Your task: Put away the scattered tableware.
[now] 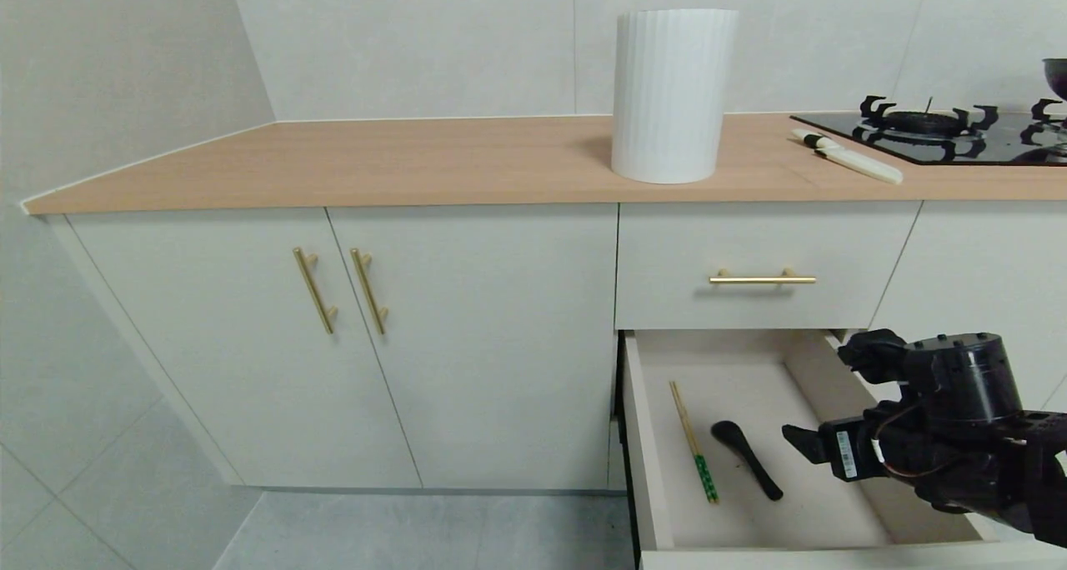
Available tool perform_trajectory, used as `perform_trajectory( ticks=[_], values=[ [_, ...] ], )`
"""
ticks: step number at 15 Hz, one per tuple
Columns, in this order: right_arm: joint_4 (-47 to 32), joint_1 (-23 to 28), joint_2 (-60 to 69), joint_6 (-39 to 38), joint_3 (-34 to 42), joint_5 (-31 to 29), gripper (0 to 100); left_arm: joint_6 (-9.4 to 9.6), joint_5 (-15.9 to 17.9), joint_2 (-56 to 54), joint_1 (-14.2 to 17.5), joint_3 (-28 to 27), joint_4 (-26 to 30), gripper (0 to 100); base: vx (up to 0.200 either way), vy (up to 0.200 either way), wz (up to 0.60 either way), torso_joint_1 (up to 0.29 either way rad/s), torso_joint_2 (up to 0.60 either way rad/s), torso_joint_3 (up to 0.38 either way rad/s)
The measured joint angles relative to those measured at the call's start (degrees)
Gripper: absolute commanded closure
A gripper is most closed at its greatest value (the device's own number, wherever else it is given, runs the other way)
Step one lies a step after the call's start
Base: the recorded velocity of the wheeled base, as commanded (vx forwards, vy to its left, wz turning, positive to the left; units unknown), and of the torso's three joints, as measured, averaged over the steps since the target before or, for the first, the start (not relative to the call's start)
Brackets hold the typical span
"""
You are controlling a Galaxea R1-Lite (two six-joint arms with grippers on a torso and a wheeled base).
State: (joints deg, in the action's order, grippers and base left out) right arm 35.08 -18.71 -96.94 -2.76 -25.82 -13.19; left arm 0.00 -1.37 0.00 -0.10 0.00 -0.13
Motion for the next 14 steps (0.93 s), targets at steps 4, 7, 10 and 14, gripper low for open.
perform_trajectory(
  ticks=[4,7,10,14],
  values=[
    [-0.27,-1.77,1.07,0.18,1.01,0.09,0,0.00,-0.02,0.00,0.02,-0.02,-0.02,0,-0.050,0.000,0.00,0.001,0.00,0.001],
    [-2.96,-3.86,3.72,0.20,1.12,0.09,0,0.00,-0.02,0.00,0.00,-0.02,-0.02,0,0.000,0.000,0.00,0.000,0.00,0.000],
    [-10.05,-7.22,8.05,0.35,1.23,2.44,0,0.00,0.00,0.00,0.02,0.00,0.00,0,0.000,0.000,0.00,0.000,0.00,0.000],
    [-24.72,-13.01,16.30,7.59,2.56,9.78,0,0.00,-0.02,0.00,0.00,0.00,-0.02,0,0.000,0.000,0.00,0.000,0.00,0.000]
  ],
)
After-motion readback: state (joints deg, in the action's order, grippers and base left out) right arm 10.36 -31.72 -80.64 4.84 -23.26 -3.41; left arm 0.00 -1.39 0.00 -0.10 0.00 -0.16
